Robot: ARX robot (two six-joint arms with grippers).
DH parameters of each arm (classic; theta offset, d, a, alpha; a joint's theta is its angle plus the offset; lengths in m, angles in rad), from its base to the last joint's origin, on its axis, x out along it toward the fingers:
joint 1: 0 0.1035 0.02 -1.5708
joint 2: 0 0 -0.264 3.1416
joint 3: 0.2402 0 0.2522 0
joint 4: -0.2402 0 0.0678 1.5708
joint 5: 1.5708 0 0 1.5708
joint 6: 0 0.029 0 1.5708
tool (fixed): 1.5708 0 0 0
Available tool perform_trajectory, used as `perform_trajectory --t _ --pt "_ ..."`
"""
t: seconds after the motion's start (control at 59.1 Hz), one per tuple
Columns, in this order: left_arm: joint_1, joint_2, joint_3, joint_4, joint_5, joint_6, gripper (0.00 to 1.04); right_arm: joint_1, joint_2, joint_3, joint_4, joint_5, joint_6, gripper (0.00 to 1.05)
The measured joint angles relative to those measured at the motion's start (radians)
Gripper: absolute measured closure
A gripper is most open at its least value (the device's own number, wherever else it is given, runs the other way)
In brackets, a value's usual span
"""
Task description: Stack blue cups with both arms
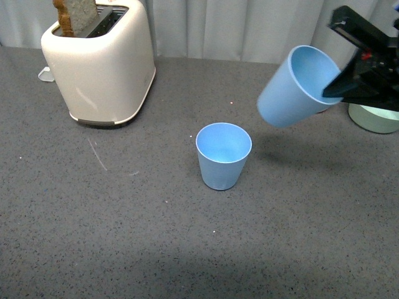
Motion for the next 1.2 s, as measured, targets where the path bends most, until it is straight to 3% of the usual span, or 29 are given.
perform_trajectory --t 0.254,0.694,0.779,0.914,1.067,1.1,1.134,1.185,1.202 --pt "0.0 0.0 0.0 0.0 0.0 0.0 0.07 0.145 0.027 0.04 -0.021 0.017 0.039 1.04" --pt "0.0 0.0 0.0 0.0 0.0 0.0 0.07 0.198 0.075 0.049 -0.025 0.042 0.047 1.03" --pt "0.0 0.0 0.0 0.0 0.0 0.0 0.07 0.198 0.075 0.049 -0.018 0.041 0.048 0.89" --pt "0.0 0.0 0.0 0.0 0.0 0.0 0.07 0.197 0.067 0.049 0.046 0.127 -0.003 0.59" --pt "0.0 0.0 0.0 0.0 0.0 0.0 0.07 0.196 0.055 0.049 0.048 0.136 -0.032 0.28" --pt "0.0 0.0 0.0 0.0 0.0 0.0 0.07 0.202 0.06 0.018 0.142 0.208 -0.059 0.26" --pt "0.0 0.0 0.0 0.0 0.0 0.0 0.07 0.204 0.063 -0.075 0.397 0.381 -0.152 0.34" --pt "0.0 0.0 0.0 0.0 0.002 0.0 0.07 0.204 0.063 -0.162 0.597 0.496 -0.213 0.4" --pt "0.0 0.0 0.0 0.0 0.0 0.0 0.07 0.196 0.059 -0.238 0.763 0.555 -0.274 0.45"
